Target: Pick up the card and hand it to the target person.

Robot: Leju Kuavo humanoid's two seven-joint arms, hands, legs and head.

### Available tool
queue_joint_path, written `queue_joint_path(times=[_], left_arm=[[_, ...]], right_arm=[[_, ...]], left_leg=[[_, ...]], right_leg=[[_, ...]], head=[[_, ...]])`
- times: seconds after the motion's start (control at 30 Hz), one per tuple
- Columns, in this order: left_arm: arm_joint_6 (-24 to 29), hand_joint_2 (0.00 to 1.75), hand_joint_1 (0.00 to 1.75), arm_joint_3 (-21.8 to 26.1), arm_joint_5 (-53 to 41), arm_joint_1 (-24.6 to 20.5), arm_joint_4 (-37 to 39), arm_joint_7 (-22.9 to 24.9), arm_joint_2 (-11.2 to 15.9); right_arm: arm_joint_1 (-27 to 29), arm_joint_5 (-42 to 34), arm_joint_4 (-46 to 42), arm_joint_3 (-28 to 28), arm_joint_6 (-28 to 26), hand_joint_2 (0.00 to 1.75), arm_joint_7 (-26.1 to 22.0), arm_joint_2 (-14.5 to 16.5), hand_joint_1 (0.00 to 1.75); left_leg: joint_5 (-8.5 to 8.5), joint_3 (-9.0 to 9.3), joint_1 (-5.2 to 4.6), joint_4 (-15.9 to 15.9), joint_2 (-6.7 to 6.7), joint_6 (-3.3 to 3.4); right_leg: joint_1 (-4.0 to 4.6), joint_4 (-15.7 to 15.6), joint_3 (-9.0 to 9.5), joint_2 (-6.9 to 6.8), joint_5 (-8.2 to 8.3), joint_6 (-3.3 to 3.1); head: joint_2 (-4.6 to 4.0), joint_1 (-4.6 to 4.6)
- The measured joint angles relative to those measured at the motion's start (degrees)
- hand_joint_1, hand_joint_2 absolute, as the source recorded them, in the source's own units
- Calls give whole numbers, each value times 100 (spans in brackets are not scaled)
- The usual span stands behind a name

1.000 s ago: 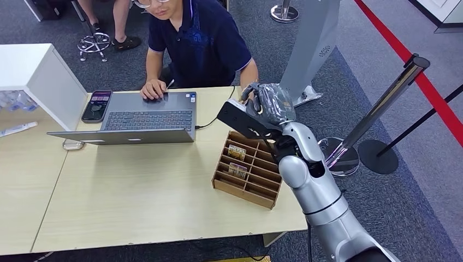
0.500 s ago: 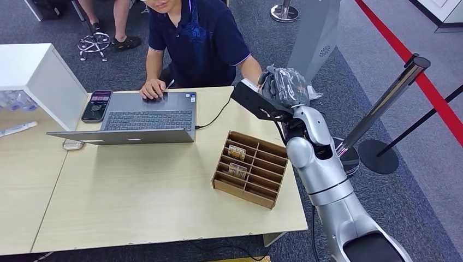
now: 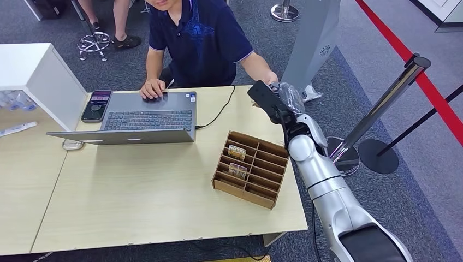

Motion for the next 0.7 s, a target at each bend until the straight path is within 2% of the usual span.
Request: queue_joint_path(times=[0.07,0.1,0.2,0.23,0.27,0.7], left_arm=[[-2,0,0,25,-40,-11,0,10,-4],[-2,0,0,29,-55,-15,0,14,-5],[-4,0,0,36,-92,-24,0,20,-7],[-8,0,0,41,-111,-27,0,25,-8],[-12,0,0,51,-131,-29,0,33,-9],[-39,0,0,143,-293,-42,0,86,-10]], right_arm=[[34,-236,213,-56,-3,175,-79,20,139],[58,-309,272,-69,-4,175,-105,23,126],[98,-435,394,-98,-9,175,-131,27,28],[105,-474,437,-106,-16,175,-128,27,5],[117,-509,471,-109,-26,175,-122,26,0],[366,-539,545,-110,-186,175,13,25,0]], left_leg=[[0,0,0,0,0,0],[0,0,0,0,0,0],[0,0,0,0,2,0],[0,0,0,0,2,0],[0,0,0,0,2,0],[0,2,0,1,2,0]], right_leg=[[0,0,0,0,0,0],[0,0,0,0,0,0],[0,0,-1,2,0,0],[0,0,-1,2,0,0],[0,0,-1,2,0,0],[0,0,-1,5,0,0]], head=[[0,-1],[0,-1],[0,-1],[0,-1],[0,-1],[0,-1]])
